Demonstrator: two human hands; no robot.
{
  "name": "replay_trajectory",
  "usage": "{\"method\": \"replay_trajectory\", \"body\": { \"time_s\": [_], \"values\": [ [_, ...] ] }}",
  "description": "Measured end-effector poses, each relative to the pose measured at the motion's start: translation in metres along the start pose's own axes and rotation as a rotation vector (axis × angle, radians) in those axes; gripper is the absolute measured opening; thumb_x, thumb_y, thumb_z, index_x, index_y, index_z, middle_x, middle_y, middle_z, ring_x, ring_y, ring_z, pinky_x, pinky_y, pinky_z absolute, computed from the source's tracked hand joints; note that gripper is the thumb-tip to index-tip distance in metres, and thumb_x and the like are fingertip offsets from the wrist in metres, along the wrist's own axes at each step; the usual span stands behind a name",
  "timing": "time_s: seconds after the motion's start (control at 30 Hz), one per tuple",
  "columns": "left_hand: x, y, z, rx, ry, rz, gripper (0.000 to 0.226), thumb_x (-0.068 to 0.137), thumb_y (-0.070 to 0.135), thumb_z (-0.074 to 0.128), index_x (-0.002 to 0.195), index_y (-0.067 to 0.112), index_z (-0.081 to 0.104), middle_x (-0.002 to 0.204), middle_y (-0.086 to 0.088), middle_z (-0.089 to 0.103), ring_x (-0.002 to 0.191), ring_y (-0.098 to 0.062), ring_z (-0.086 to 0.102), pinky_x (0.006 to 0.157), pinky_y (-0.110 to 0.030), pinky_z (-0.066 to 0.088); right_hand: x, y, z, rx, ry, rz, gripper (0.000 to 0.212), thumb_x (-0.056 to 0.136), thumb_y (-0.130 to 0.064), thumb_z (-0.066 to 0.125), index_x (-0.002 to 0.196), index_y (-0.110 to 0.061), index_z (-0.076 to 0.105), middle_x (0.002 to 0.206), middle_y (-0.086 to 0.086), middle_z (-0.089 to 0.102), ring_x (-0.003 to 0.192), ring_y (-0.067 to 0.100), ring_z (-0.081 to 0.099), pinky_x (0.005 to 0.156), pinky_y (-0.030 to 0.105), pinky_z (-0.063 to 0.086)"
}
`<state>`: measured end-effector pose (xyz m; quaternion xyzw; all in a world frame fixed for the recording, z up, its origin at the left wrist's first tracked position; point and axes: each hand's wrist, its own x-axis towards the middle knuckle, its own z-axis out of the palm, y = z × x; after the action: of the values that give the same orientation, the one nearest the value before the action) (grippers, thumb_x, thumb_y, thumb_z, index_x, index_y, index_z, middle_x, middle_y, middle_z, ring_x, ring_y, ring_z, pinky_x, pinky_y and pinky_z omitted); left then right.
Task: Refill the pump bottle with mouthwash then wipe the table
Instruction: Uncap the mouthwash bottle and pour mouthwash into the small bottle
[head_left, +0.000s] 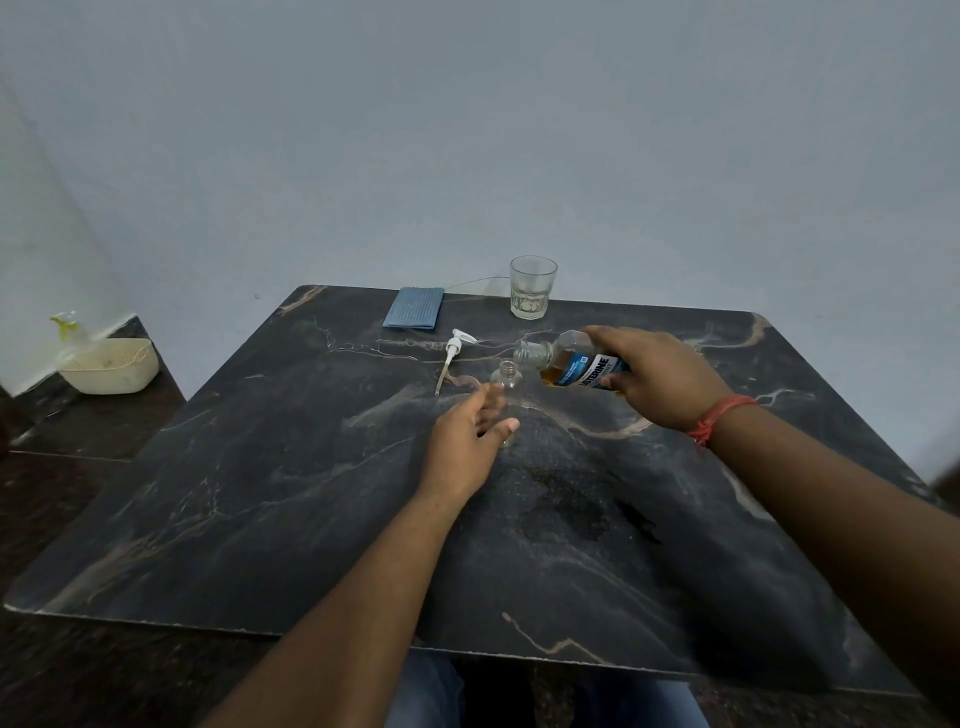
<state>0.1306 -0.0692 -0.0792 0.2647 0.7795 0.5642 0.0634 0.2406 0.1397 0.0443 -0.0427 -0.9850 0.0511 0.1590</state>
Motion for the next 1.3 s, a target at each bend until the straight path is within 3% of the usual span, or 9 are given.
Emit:
{"method": "replay_trajectory", "body": {
  "time_s": [0.1,0.33,0.63,0.87,1.2,1.3],
  "values": [
    [-0.001,0.002,0.0,-0.004,0.0,0.007,0.059,0.092,0.018,0.073,0.14,0.04,0.045,0.107,0.028,0.061,0.095,0.023,0.056,0.078,-0.003,0.048,0.002,0.001,-0.002,-0.027,0.018,-0.029,0.058,0.084,-0.013,0.069,0.136,-0.024,0.046,0.119,0.003,0.067,0.105,0.026,0.062,0.086,0.041,0.051],
    [-0.001,0.001,0.0,-0.005,0.0,-0.001,0.056,0.092,0.018,0.073,0.143,0.028,0.052,0.115,0.021,0.063,0.098,0.018,0.056,0.074,0.001,0.044,0.005,0.001,-0.006,-0.067,0.016,-0.061,0.058,0.084,-0.011,0.068,0.137,-0.023,0.047,0.116,0.004,0.067,0.103,0.027,0.063,0.086,0.044,0.052],
    [-0.001,0.002,-0.001,0.001,-0.006,-0.007,0.055,0.093,0.019,0.072,0.143,0.028,0.051,0.121,0.017,0.065,0.1,0.015,0.056,0.074,-0.003,0.046,0.011,0.001,-0.012,-0.106,0.011,-0.093,0.057,0.085,-0.012,0.07,0.138,-0.018,0.048,0.12,0.005,0.067,0.108,0.027,0.062,0.093,0.043,0.05],
    [-0.002,0.004,-0.001,0.002,-0.006,-0.009,0.058,0.093,0.018,0.072,0.145,0.027,0.049,0.121,0.016,0.064,0.1,0.015,0.055,0.079,-0.008,0.046,0.012,0.0,-0.014,-0.125,0.021,-0.108,0.058,0.085,-0.013,0.07,0.138,-0.019,0.048,0.118,0.005,0.068,0.106,0.027,0.063,0.092,0.043,0.05],
    [-0.002,0.004,-0.002,0.007,-0.007,-0.006,0.055,0.092,0.015,0.071,0.143,0.025,0.052,0.108,0.024,0.061,0.091,0.025,0.056,0.071,-0.001,0.045,0.014,0.0,-0.016,-0.142,0.006,-0.105,0.057,0.086,-0.014,0.068,0.139,-0.021,0.047,0.116,0.006,0.068,0.107,0.028,0.061,0.093,0.044,0.048],
    [-0.002,0.006,-0.002,0.007,-0.004,-0.003,0.056,0.092,0.016,0.072,0.143,0.027,0.051,0.111,0.023,0.063,0.094,0.02,0.056,0.073,-0.002,0.047,0.013,0.0,-0.017,-0.144,0.013,-0.115,0.058,0.085,-0.013,0.068,0.139,-0.02,0.047,0.117,0.006,0.068,0.107,0.028,0.062,0.094,0.044,0.048]
  ]
}}
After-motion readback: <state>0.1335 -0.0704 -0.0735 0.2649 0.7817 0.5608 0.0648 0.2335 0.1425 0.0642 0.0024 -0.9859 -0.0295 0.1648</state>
